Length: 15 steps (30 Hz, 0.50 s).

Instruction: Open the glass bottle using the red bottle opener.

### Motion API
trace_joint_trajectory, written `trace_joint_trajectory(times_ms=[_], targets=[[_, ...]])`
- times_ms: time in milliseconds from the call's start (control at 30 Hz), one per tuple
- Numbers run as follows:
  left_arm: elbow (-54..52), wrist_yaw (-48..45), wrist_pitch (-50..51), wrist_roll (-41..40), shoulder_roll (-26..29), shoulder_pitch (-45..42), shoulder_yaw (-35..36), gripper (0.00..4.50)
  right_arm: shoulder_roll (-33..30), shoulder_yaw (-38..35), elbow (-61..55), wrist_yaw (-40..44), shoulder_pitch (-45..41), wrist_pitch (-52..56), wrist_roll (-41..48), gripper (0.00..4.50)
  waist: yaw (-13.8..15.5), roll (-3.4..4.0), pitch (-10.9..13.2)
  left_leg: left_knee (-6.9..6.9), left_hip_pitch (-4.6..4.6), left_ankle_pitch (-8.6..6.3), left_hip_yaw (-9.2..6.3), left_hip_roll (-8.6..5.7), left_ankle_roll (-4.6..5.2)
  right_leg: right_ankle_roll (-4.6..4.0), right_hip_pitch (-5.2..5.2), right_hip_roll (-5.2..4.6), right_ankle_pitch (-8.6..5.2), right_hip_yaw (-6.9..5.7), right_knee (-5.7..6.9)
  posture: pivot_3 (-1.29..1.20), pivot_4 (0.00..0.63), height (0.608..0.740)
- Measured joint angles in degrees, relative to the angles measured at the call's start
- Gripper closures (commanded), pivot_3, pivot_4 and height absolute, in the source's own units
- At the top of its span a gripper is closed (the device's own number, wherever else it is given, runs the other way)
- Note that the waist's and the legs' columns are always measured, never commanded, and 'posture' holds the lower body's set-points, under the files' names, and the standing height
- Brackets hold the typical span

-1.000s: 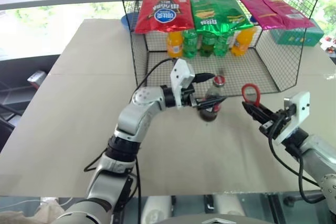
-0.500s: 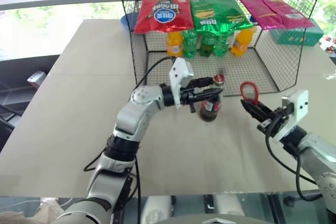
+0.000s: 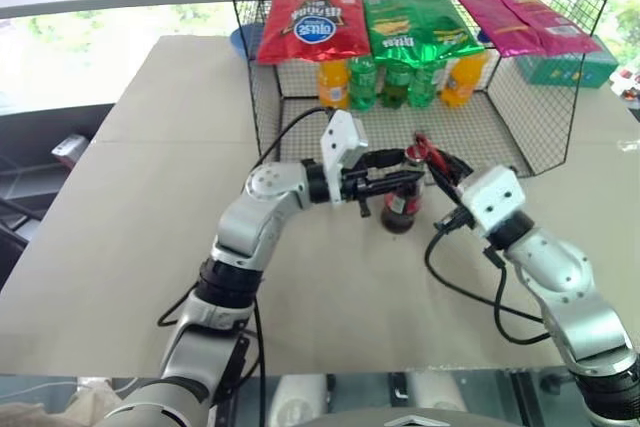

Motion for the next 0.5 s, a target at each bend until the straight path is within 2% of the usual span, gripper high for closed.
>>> trace_joint_trajectory(times_ms=[233, 333, 500], targets=[[-0.3, -0.4, 0.8, 0.0, 0.0, 0.0, 0.0, 3.34, -0.5, 0.6, 5.8, -2.6, 1.0, -12.3, -13.5, 4.50, -0.1, -0.02, 0.0, -0.02, 0.42, -0.11, 0.08, 0.00, 0.18, -0.02, 0.29, 0.02, -0.02, 0.10, 0.11, 0.00, 0.150, 0.740], [-0.2, -0.3, 1.2, 0.1, 0.3, 0.0, 0.1, 3.34, 1.0, 1.3, 10.8, -7.7, 0.4, -19.0, -21.1, 4.50, -0.2, -0.05, -0.1, -0.04, 0.64, -0.11, 0.08, 0.01, 0.19, -0.21, 0.48, 0.03, -0.15, 0.10, 0.12, 0.00, 0.150, 0.740], [-0.1, -0.1, 1.5, 0.1, 0.4, 0.0, 0.4, 3.34, 3.5, 1.8, 17.3, -14.2, -0.4, -26.0, -27.0, 4.50, -0.2, -0.06, -0.1, -0.02, 0.75, -0.11, 0.11, 0.01, 0.18, -0.22, 0.61, 0.02, -0.14, 0.15, 0.14, 0.00, 0.150, 0.740]])
